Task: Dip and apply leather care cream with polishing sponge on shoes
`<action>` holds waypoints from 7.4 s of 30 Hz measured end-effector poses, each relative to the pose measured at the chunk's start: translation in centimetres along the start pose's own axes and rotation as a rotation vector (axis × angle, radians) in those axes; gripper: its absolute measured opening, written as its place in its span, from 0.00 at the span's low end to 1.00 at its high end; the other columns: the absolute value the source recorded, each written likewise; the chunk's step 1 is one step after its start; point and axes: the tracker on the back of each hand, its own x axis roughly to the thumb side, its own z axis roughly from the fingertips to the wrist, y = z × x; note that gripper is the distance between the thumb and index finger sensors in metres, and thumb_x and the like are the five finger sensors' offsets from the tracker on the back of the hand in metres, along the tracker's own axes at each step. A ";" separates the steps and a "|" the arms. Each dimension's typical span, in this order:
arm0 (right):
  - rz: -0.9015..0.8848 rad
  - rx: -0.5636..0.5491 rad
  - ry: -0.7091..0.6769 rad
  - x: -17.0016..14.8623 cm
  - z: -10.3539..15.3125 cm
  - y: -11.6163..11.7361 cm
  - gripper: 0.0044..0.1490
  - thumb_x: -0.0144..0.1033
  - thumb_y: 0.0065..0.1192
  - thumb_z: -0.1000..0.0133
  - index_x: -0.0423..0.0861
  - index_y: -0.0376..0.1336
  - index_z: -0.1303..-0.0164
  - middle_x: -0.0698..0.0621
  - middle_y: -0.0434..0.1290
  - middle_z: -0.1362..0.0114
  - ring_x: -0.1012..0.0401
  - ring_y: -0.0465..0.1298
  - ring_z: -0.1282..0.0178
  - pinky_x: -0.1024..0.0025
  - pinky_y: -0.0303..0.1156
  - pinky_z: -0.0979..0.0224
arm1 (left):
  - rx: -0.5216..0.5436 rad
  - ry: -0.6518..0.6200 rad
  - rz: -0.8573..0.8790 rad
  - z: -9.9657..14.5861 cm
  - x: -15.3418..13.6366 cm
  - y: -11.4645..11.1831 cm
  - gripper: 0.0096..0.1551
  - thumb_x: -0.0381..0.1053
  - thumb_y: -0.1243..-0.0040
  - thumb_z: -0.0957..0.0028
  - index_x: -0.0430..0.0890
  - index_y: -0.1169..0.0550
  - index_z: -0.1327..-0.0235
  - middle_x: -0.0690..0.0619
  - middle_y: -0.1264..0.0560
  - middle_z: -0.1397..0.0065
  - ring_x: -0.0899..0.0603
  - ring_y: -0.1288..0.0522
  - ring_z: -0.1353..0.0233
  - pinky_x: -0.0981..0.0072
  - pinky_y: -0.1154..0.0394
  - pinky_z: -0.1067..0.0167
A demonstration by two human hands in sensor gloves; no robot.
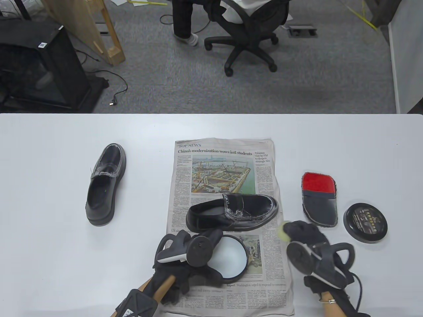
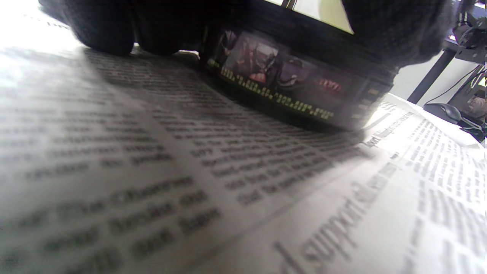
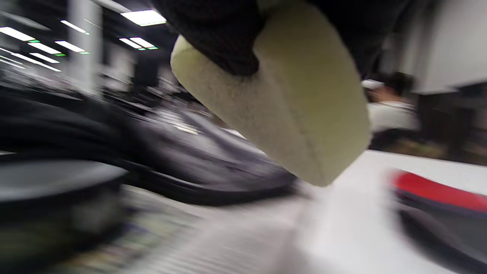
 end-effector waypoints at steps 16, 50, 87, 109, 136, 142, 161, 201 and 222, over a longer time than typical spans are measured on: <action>-0.033 0.344 -0.314 10.9 -3.8 6.8 0.22 0.34 0.57 0.36 0.57 0.59 0.32 0.50 0.69 0.28 0.53 0.77 0.36 0.65 0.81 0.33 | 0.029 0.021 -0.033 0.1 0.1 0.2 0.74 0.74 0.39 0.63 0.38 0.52 0.12 0.32 0.42 0.12 0.29 0.38 0.18 0.32 0.34 0.28; 0.172 0.153 0.088 -2.1 -7.4 7.7 0.22 0.35 0.56 0.37 0.63 0.56 0.35 0.60 0.61 0.17 0.52 0.63 0.15 0.50 0.67 0.20 | 0.179 0.423 -0.383 -5.5 -2.4 5.8 0.66 0.75 0.39 0.60 0.47 0.45 0.12 0.42 0.35 0.13 0.34 0.31 0.19 0.37 0.30 0.27; 0.327 0.100 0.153 -3.8 -6.6 7.5 0.23 0.31 0.61 0.39 0.63 0.60 0.37 0.57 0.70 0.26 0.58 0.79 0.29 0.66 0.80 0.29 | 0.241 0.435 -0.346 -5.7 -3.5 5.1 0.58 0.73 0.35 0.71 0.55 0.34 0.21 0.55 0.25 0.23 0.46 0.24 0.27 0.53 0.23 0.31; 0.368 0.077 0.173 -3.4 -7.4 8.1 0.24 0.28 0.56 0.38 0.53 0.59 0.31 0.52 0.70 0.28 0.56 0.77 0.31 0.64 0.80 0.30 | 0.248 0.428 -0.333 -5.7 -3.9 5.1 0.59 0.74 0.35 0.72 0.55 0.33 0.22 0.56 0.24 0.23 0.47 0.23 0.27 0.57 0.22 0.31; 0.376 0.054 0.060 -0.5 -4.8 7.9 0.25 0.30 0.58 0.38 0.54 0.59 0.29 0.50 0.68 0.23 0.50 0.77 0.27 0.65 0.81 0.32 | 0.222 0.433 -0.325 -5.8 -3.8 5.2 0.56 0.72 0.35 0.71 0.57 0.33 0.23 0.55 0.24 0.22 0.44 0.23 0.27 0.52 0.23 0.31; 0.267 0.024 0.084 0.6 -7.3 7.2 0.24 0.31 0.57 0.37 0.62 0.60 0.32 0.58 0.68 0.22 0.52 0.72 0.21 0.57 0.75 0.26 | 0.211 0.417 -0.330 -5.9 -3.8 5.2 0.56 0.71 0.35 0.70 0.57 0.34 0.22 0.56 0.26 0.21 0.45 0.24 0.24 0.51 0.24 0.29; 0.331 0.062 0.077 -0.8 -4.8 7.6 0.24 0.29 0.58 0.38 0.57 0.60 0.32 0.53 0.68 0.23 0.51 0.75 0.25 0.63 0.78 0.29 | 0.219 0.426 -0.316 -5.8 -3.9 5.1 0.57 0.73 0.35 0.71 0.56 0.33 0.22 0.55 0.24 0.23 0.45 0.23 0.27 0.52 0.22 0.33; 0.246 0.119 0.346 -3.5 -9.9 9.1 0.25 0.29 0.56 0.37 0.59 0.58 0.30 0.56 0.67 0.22 0.53 0.75 0.26 0.61 0.78 0.29 | 0.223 0.395 -0.285 -5.5 -4.3 4.8 0.57 0.73 0.36 0.71 0.57 0.33 0.22 0.56 0.25 0.22 0.46 0.23 0.27 0.54 0.23 0.32; 0.325 0.062 0.201 -0.3 -8.9 7.9 0.26 0.29 0.57 0.37 0.61 0.58 0.30 0.56 0.67 0.22 0.52 0.74 0.24 0.58 0.76 0.27 | 0.205 0.387 -0.279 -5.6 -4.3 4.9 0.56 0.72 0.35 0.72 0.57 0.32 0.23 0.56 0.24 0.22 0.45 0.23 0.27 0.53 0.23 0.31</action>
